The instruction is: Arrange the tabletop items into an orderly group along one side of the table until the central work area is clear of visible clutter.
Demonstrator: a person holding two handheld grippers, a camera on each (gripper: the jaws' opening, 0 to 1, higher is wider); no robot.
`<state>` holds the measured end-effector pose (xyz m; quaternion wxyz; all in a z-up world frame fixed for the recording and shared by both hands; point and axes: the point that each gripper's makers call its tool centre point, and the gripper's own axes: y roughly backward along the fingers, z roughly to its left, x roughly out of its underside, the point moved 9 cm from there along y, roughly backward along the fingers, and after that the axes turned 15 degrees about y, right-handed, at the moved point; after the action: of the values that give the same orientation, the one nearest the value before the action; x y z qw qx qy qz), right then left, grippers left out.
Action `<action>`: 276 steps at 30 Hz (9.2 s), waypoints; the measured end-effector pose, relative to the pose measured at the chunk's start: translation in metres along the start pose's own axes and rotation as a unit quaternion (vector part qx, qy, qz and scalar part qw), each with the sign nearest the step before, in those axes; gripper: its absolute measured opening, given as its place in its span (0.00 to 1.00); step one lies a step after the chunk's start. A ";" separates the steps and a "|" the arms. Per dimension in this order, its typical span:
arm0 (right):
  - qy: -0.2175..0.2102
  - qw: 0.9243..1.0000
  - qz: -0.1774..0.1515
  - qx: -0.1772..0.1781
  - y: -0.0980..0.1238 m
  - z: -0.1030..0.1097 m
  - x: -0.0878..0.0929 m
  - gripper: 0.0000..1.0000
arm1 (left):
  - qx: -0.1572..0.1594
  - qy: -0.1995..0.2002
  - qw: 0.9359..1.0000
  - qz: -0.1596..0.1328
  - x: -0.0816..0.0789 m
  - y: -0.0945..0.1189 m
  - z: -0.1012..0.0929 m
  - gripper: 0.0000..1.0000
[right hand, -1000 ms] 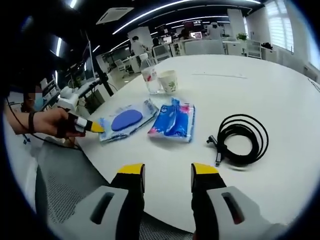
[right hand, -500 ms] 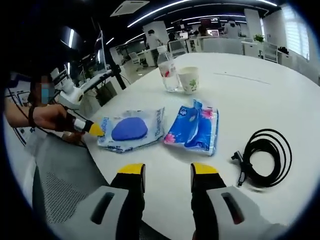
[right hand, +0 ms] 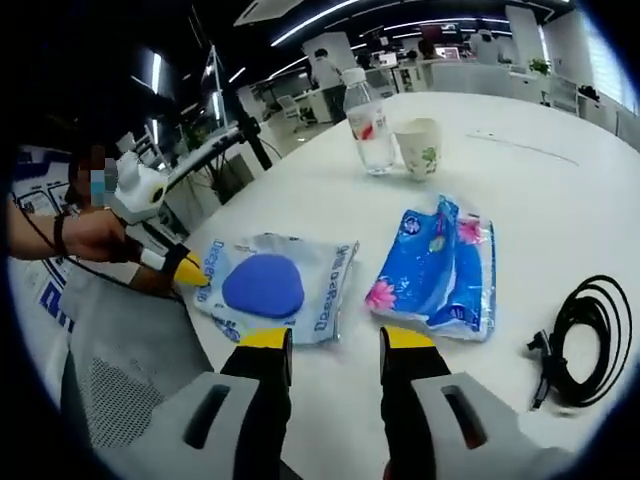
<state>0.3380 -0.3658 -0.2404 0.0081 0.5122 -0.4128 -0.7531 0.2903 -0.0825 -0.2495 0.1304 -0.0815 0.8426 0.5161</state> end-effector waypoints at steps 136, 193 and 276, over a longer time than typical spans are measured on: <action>-0.154 0.979 -0.053 0.125 0.049 -0.266 0.006 0.00 | 0.002 0.118 0.986 -0.119 -0.246 -0.168 -0.167 0.00; -0.179 0.973 -0.042 0.142 0.032 -0.281 0.009 0.04 | 0.014 0.195 0.969 -0.151 -0.225 -0.158 -0.138 0.08; -0.162 0.979 -0.025 0.118 0.052 -0.034 0.028 0.33 | -0.002 0.021 0.984 -0.175 -0.045 0.005 -0.069 0.27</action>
<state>0.3300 -0.4335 -0.2334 -0.1380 0.3906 -0.4819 -0.7721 0.3224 -0.1418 -0.2021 0.2012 -0.2391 0.8168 0.4849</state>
